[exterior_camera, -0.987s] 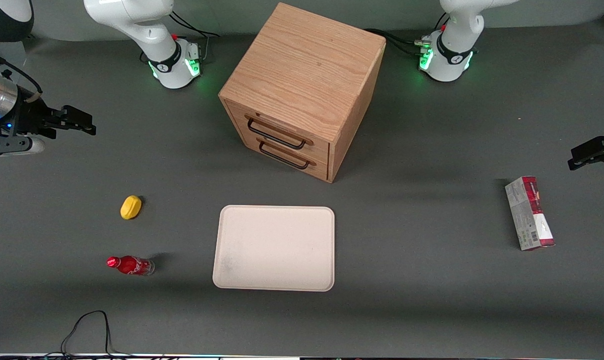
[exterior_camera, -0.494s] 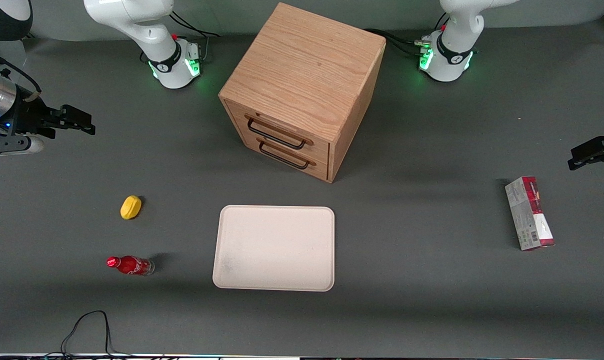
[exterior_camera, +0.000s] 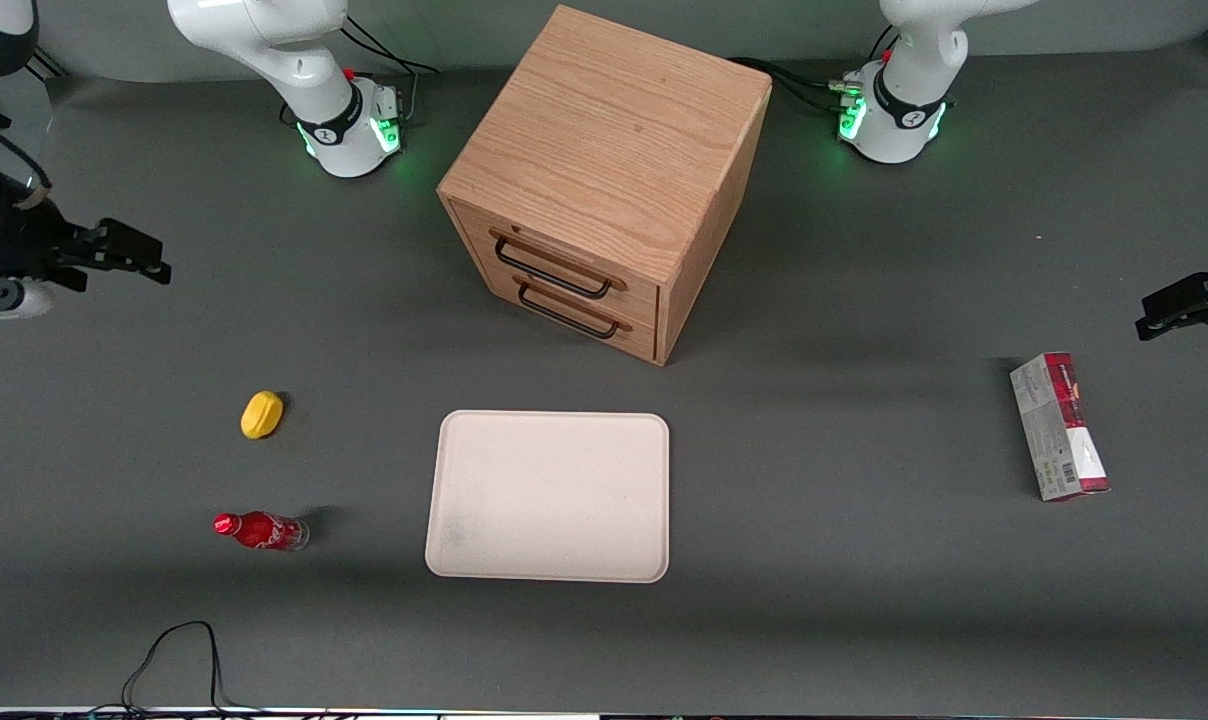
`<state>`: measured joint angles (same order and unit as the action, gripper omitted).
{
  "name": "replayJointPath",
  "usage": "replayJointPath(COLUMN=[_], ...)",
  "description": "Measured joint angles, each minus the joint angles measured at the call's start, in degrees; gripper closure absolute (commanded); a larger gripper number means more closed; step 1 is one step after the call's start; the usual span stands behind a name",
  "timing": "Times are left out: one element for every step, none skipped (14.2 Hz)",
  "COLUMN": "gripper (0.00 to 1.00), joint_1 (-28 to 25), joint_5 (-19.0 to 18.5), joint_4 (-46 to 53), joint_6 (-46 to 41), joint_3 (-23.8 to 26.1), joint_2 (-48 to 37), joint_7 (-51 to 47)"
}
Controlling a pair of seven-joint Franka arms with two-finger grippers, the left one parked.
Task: Place coke bottle on tray
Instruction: 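Move the right gripper toward the red Coca-Cola bottle, then lower the open right gripper around the bottle's body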
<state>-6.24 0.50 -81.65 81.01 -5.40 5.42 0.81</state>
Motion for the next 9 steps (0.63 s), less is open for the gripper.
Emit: replayJointPath(gripper=[0.0, 0.0, 0.0, 0.0, 0.0, 0.0, 0.0, 0.0, 0.0], joint_1=[0.66, 1.35, 1.88, 2.15, 2.26, 2.35, 2.48, 2.62, 2.8], joint_5=[0.17, 0.77, 1.38, 1.66, 1.71, 1.71, 1.71, 1.72, 1.74], joint_4=[6.05, 12.24, 17.85, 21.89, 24.54, 26.16, 27.14, 27.73, 28.12], joint_6=[-2.2, -3.97, -5.49, -6.38, -6.95, -7.13, -7.3, -7.58, -7.73], joint_3=[-0.01, -0.01, -0.01, -0.01, -0.01, -0.01, -0.01, -0.01, -0.01], joint_2=[4.32, 8.95, 13.39, 16.95, 19.43, 20.92, 21.63, 21.86, 21.86], joint_7=[0.0, 0.0, 0.01, 0.01, 0.01, 0.01, 0.01, 0.01, 0.01])
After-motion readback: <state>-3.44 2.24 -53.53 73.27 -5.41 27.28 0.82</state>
